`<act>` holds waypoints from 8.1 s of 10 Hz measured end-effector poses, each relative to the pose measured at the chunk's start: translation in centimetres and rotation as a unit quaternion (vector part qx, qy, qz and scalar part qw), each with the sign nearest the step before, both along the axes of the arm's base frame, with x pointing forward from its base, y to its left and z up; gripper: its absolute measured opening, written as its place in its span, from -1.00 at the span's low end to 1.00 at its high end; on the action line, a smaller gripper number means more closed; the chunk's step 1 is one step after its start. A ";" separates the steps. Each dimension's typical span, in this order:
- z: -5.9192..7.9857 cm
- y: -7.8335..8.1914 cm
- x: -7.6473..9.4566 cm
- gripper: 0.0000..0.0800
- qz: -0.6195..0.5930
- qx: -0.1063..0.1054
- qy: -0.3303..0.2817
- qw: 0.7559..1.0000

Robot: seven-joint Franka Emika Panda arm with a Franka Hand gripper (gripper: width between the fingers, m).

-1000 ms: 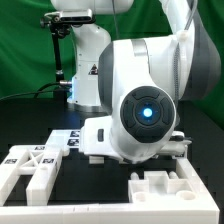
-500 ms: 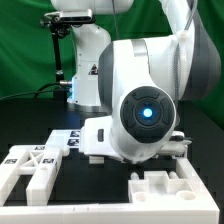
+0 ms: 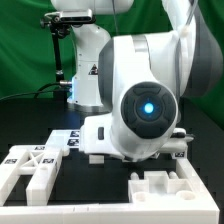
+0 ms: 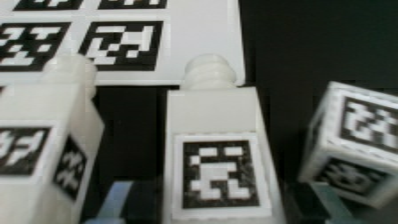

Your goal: Assemble chair

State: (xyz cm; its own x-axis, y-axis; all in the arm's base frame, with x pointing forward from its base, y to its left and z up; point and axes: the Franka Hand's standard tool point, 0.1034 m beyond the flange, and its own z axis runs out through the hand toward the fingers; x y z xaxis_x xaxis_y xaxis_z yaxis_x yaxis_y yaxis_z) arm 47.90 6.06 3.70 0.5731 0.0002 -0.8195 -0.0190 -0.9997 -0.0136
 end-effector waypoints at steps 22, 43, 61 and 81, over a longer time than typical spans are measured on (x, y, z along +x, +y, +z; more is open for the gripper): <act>8.6 4.2 17.2 -0.29 0.062 0.050 -0.710 0.700; 3.3 5.9 15.5 0.61 0.073 0.056 -0.703 0.705; 3.4 6.2 15.9 -0.27 -0.035 0.032 -0.477 0.878; 3.6 6.2 17.1 0.62 0.155 0.097 -0.519 0.835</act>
Offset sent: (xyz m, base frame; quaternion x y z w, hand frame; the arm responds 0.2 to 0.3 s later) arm -0.0302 -0.0140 -0.0164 -0.0511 0.1119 0.0720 0.9898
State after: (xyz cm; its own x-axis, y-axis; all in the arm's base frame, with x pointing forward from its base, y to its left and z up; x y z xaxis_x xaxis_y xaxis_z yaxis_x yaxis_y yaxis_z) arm 64.96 12.29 7.28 0.9224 0.3555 0.1513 0.3630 -0.9315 -0.0246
